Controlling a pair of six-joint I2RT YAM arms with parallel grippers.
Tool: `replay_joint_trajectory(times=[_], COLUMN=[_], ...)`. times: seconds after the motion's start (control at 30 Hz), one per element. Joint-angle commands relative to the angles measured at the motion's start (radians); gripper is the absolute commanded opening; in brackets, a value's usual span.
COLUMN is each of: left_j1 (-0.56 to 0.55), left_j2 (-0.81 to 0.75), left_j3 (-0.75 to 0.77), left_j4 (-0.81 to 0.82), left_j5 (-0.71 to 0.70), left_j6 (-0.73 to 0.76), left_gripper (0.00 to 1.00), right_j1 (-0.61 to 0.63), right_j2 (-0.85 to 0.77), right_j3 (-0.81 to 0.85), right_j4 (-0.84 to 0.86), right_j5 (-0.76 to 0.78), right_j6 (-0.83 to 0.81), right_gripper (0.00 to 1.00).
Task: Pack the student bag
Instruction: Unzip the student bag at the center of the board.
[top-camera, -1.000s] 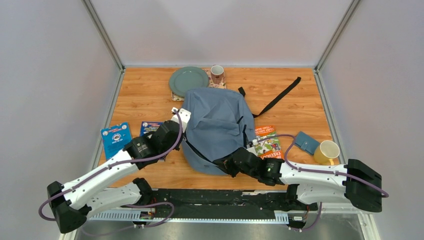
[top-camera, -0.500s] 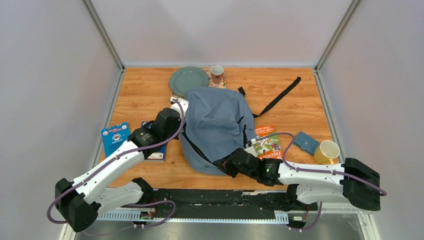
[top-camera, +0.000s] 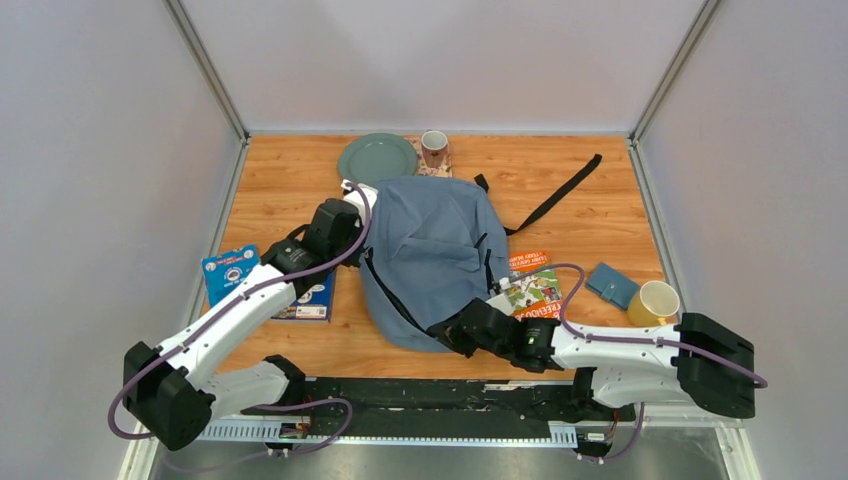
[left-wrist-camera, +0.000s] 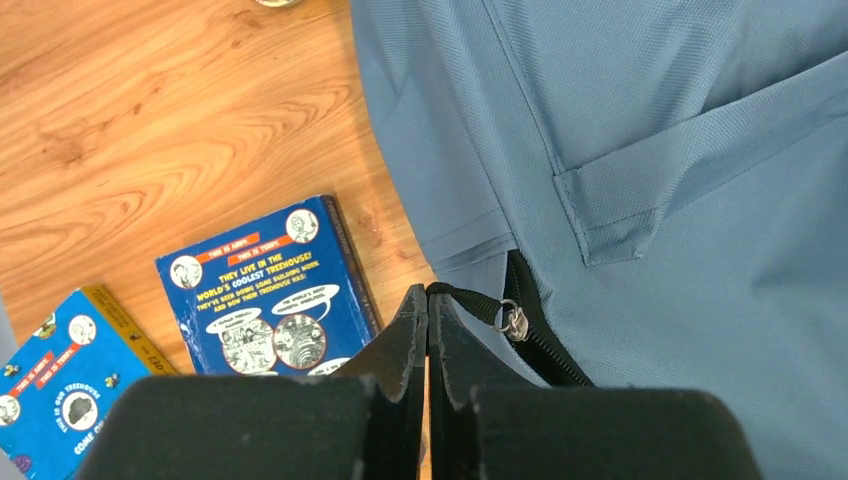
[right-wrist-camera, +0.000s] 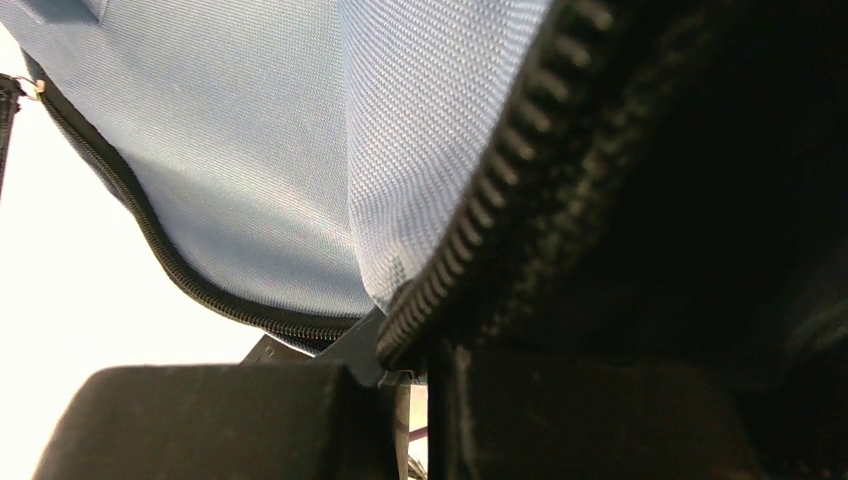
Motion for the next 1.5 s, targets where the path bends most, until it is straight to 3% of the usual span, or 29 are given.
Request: replay_joint_trajectory(times=[0.0,0.07,0.1,0.17,0.2,0.23,0.3,0.4,0.53,0.77,0.97,1.3,1.43,1.47], left_j1=[0.027,0.027,0.027,0.027,0.027,0.027,0.029,0.03,0.038,0.044,0.079,0.406,0.59,0.687], left_j2=[-0.011,-0.026,-0.048,-0.092,-0.108,-0.126,-0.175,-0.227,-0.286,-0.336,-0.353,-0.289,-0.209,-0.203], left_j3=[0.063,0.047,0.026,-0.002,-0.034,-0.051,-0.088,-0.097,-0.082,-0.03,-0.04,-0.057,-0.052,-0.063], left_j4=[0.047,0.008,-0.004,-0.042,-0.053,-0.064,-0.099,-0.168,-0.234,-0.322,-0.355,-0.262,-0.213,-0.193], left_j5=[-0.032,0.012,0.028,0.048,0.046,0.046,0.039,-0.024,-0.098,-0.198,-0.261,-0.001,0.196,0.235], left_j6=[-0.02,-0.066,-0.083,-0.138,-0.157,-0.189,-0.212,-0.252,-0.279,-0.286,-0.293,-0.233,-0.258,-0.263], left_gripper=[0.05,0.16,0.29,0.42,0.54,0.59,0.68,0.75,0.76,0.77,0.78,0.79,0.8,0.8], right_j1=[0.016,0.014,0.014,0.012,0.011,0.006,0.006,0.005,0.005,0.006,0.008,0.006,0.005,0.008], right_j2=[0.04,0.049,0.05,0.052,0.052,0.049,0.04,0.014,-0.046,-0.143,-0.233,-0.174,-0.066,-0.04], right_j3=[0.023,0.043,0.067,0.098,0.123,0.133,0.156,0.202,0.232,0.258,0.258,0.377,0.465,0.523], right_j4=[-0.082,-0.071,-0.07,-0.079,-0.08,-0.087,-0.103,-0.162,-0.212,-0.346,-0.318,-0.335,-0.329,-0.332], right_j5=[-0.017,-0.014,-0.009,-0.006,-0.006,-0.012,-0.026,-0.017,-0.002,0.046,0.005,-0.046,-0.083,-0.094], right_j6=[-0.076,-0.102,-0.145,-0.2,-0.229,-0.293,-0.341,-0.442,-0.544,-0.616,-0.717,-0.88,-0.92,-0.933], right_gripper=[0.0,0.0,0.04,0.22,0.3,0.42,0.48,0.56,0.68,0.69,0.69,0.69,0.69,0.69])
